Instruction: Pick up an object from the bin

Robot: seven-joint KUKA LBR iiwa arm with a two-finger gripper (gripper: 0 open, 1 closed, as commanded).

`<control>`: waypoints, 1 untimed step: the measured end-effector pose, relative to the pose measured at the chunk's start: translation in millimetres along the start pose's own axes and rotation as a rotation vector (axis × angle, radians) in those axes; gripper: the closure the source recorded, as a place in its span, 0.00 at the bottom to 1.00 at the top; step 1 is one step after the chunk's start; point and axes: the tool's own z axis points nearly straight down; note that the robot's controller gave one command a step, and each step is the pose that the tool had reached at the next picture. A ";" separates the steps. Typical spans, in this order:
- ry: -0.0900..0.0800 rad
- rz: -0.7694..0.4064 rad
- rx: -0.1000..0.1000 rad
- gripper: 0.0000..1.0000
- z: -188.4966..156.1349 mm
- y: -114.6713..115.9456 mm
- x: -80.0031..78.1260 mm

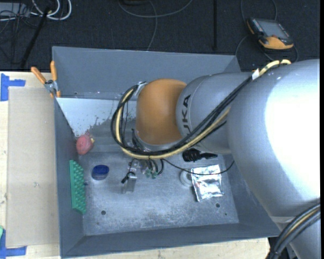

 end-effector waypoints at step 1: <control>0.004 -0.015 -0.002 0.00 9.4 -0.7 28.9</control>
Offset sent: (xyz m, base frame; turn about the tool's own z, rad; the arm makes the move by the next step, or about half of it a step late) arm -0.0273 0.0038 -0.0078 -0.0175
